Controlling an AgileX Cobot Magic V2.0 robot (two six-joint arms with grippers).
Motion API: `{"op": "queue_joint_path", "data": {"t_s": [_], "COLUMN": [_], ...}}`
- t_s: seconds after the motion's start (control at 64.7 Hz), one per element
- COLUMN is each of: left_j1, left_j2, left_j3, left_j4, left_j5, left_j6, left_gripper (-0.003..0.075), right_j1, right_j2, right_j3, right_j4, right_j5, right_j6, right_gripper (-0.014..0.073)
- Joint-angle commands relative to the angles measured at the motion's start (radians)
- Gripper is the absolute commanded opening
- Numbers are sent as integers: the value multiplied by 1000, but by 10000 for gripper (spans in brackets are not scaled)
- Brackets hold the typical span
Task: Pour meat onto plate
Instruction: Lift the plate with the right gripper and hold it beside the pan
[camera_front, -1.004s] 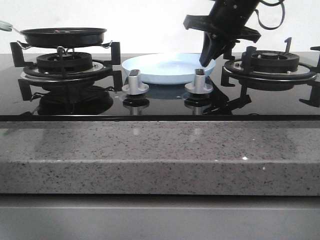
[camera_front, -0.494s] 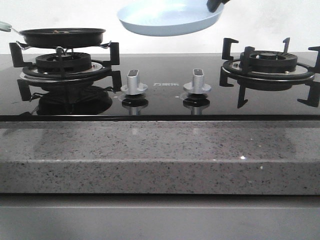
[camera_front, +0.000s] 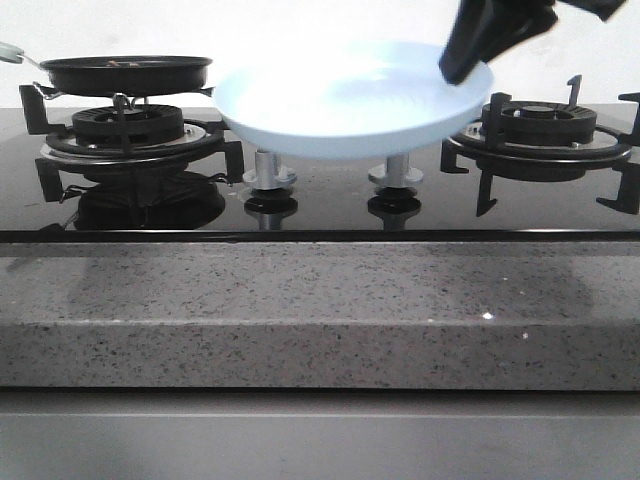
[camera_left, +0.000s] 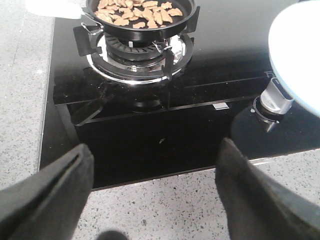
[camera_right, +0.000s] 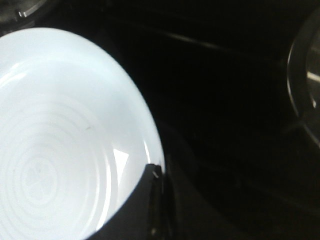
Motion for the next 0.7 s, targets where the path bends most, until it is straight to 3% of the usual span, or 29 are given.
{"op": "queue_joint_path", "data": {"t_s": [0.0, 0.68], "left_j1": [-10, -10], "left_j2": [5, 5], "left_j3": [-27, -27], "left_j4": [-8, 3], "left_j5": [-70, -65], "left_j6": [0, 0], "left_gripper": [512, 512], "right_j1": [0, 0], "right_j2": [-55, -22], "right_j3": [16, 42], "right_j4": [42, 96], "right_j5": [-66, -90], "right_j6": [-14, -48], "right_gripper": [-119, -119]}}
